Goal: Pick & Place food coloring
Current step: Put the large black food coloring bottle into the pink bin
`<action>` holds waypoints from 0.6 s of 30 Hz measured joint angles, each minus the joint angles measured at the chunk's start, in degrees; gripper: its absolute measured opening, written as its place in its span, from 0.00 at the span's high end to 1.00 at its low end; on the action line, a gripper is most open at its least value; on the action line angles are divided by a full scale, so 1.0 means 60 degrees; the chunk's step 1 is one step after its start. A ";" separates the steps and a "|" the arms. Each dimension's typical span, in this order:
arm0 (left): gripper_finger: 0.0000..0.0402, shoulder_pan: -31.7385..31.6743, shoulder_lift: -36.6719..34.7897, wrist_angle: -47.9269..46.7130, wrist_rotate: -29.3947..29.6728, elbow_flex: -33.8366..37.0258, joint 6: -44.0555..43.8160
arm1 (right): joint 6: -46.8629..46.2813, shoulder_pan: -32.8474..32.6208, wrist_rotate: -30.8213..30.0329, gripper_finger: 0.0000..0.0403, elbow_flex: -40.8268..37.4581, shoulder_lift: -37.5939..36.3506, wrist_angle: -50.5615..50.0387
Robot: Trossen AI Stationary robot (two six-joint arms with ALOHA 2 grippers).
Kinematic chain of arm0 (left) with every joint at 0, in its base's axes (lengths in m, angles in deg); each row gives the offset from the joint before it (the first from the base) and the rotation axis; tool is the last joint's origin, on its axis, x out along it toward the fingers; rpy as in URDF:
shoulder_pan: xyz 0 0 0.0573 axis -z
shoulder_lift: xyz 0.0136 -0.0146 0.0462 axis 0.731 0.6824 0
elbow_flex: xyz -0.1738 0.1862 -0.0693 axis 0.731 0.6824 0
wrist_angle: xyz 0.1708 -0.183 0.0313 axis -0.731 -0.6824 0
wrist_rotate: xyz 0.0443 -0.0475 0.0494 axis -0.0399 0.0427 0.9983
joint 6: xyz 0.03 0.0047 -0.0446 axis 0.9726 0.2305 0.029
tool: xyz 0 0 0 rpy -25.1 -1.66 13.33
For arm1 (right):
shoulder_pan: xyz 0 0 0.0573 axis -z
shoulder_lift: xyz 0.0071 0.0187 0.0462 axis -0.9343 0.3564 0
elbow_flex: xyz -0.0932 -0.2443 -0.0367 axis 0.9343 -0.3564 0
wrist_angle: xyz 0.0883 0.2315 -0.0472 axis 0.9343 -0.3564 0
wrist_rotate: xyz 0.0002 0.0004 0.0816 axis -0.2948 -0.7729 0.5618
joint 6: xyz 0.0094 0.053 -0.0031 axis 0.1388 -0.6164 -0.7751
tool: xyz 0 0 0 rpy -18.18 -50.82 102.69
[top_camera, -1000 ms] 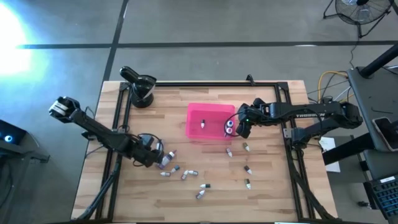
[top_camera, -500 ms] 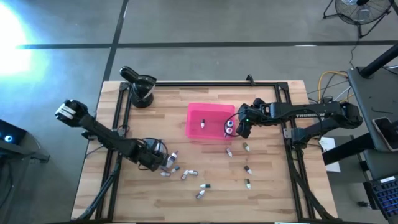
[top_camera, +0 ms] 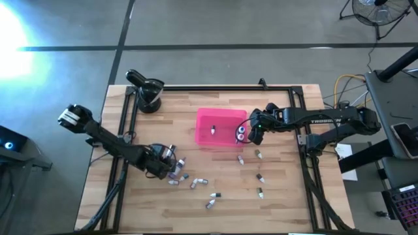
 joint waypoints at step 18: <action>0.81 -0.1490 -0.0561 -0.7567 -0.4559 -0.4448 0.3830 | 0.0040 0.0000 -0.0011 0.47 0.0000 0.0000 0.0078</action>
